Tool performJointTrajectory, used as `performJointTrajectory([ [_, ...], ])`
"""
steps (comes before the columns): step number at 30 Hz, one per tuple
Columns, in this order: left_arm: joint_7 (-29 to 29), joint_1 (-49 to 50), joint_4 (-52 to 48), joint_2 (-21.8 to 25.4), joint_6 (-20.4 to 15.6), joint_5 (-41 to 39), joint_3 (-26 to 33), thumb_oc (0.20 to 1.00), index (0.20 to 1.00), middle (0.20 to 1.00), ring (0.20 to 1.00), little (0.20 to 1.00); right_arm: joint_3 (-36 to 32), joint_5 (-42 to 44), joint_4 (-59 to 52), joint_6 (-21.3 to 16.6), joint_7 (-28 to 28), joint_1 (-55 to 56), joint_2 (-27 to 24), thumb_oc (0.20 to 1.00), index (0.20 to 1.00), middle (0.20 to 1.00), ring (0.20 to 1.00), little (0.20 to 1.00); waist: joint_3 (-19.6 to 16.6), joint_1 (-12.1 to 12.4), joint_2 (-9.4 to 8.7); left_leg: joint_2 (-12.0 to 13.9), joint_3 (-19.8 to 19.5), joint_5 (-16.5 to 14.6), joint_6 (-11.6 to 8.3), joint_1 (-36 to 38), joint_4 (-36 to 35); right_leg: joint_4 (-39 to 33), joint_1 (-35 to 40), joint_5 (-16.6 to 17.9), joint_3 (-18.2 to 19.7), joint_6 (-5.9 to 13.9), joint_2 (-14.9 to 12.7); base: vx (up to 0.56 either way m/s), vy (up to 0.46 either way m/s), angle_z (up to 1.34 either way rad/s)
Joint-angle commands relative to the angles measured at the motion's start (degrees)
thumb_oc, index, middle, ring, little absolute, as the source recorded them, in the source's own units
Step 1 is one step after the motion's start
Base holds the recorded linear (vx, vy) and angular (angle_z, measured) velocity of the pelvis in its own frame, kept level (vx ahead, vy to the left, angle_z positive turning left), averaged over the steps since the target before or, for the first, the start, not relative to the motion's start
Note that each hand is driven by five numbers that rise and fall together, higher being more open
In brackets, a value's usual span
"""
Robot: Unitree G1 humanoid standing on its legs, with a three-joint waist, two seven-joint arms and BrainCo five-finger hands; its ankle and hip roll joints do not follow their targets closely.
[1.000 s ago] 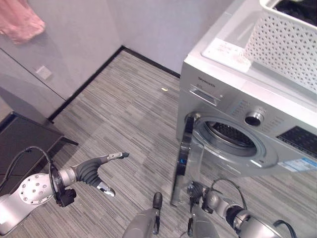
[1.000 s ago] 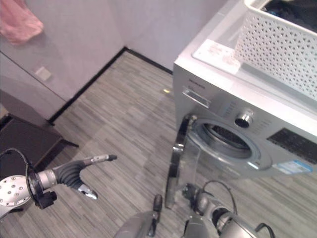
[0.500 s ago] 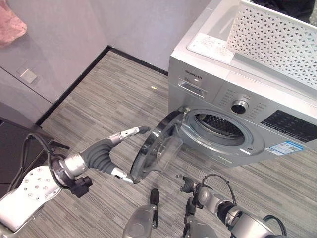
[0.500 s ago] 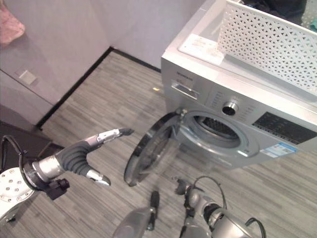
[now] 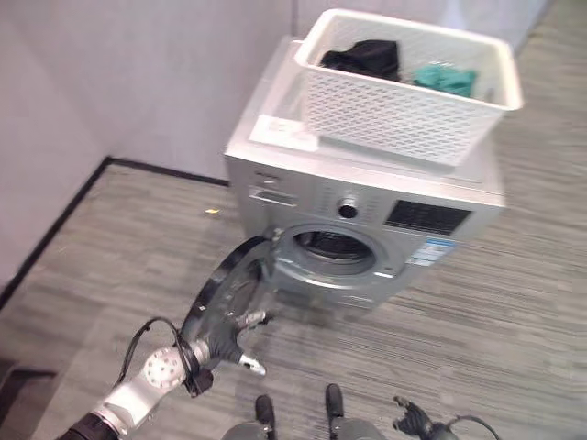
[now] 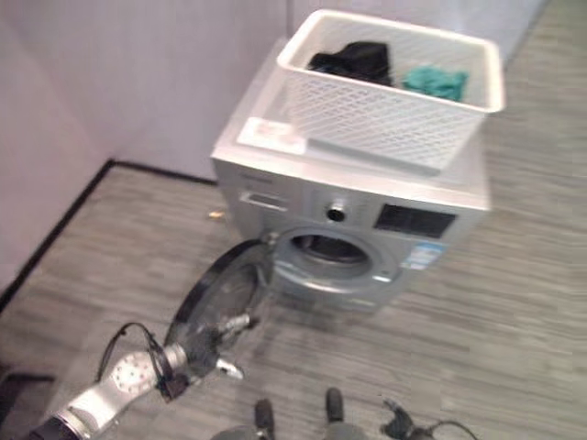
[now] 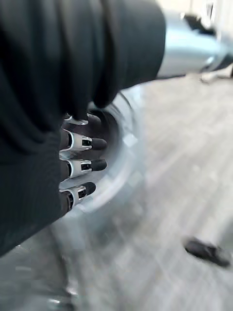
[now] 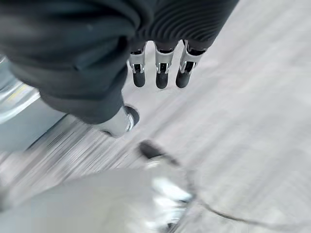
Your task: Grab the laundry basket,head to the washer,open it,put in the laundry and shut it.
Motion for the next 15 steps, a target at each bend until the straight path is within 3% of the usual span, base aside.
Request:
performJointTrajectory([
  [1,1.6,-1.3,-5.8,-0.2,-2.9,10.6,-0.9,1.000,1.000,1.000,1.000,1.000,0.2,0.7,-0.2,-0.6,1.3,-2.5,-0.1,1.000,1.000,1.000,1.000,1.000,-0.5,1.4,4.60,-3.7,-3.1,-1.9,2.27,1.4,0.1,5.3,-0.6,-5.4,-0.8,1.54,0.6,0.05,0.044,-0.42],
  [3,3.4,-2.5,5.0,-6.5,-2.6,17.1,-2.8,1.000,1.000,1.000,1.000,1.000,-1.6,0.8,0.8,-0.5,1.5,0.0,-0.6,1.000,1.000,1.000,1.000,1.000,-1.1,0.1,4.25,-3.7,-2.3,-2.4,2.52,2.0,0.4,5.6,-0.6,-5.2,0.3,1.80,0.6,0.04,0.048,-0.25],
  [5,5.6,-3.5,10.3,-9.2,-2.1,20.1,-3.2,1.000,1.000,1.000,1.000,1.000,-1.7,0.3,1.5,-0.3,1.2,0.8,-0.6,1.000,1.000,1.000,1.000,1.000,-1.4,-0.2,4.03,-3.7,-2.2,-2.6,2.56,2.1,0.6,5.7,-0.4,-5.1,0.5,1.84,0.5,0.02,0.027,-0.18],
  [8,12.0,-7.3,28.1,-16.5,-1.2,28.1,-5.0,1.000,1.000,1.000,1.000,1.000,-2.8,1.7,3.4,-0.2,0.2,0.8,0.4,1.000,1.000,1.000,1.000,1.000,-1.6,-0.7,3.93,-3.9,-2.4,-2.8,2.58,2.3,0.7,6.0,0.1,-5.5,0.1,1.86,0.2,0.01,0.036,-0.13],
  [15,19.8,-11.5,48.2,-21.6,1.1,34.2,-3.6,1.000,1.000,1.000,1.000,1.000,-1.7,2.0,4.9,-0.7,-0.7,0.1,1.4,1.000,1.000,1.000,1.000,1.000,-2.2,-0.8,3.29,-4.1,-3.0,-2.1,2.13,2.8,-0.3,6.2,0.5,-5.6,-1.0,1.84,0.0,0.01,0.004,0.07],
])
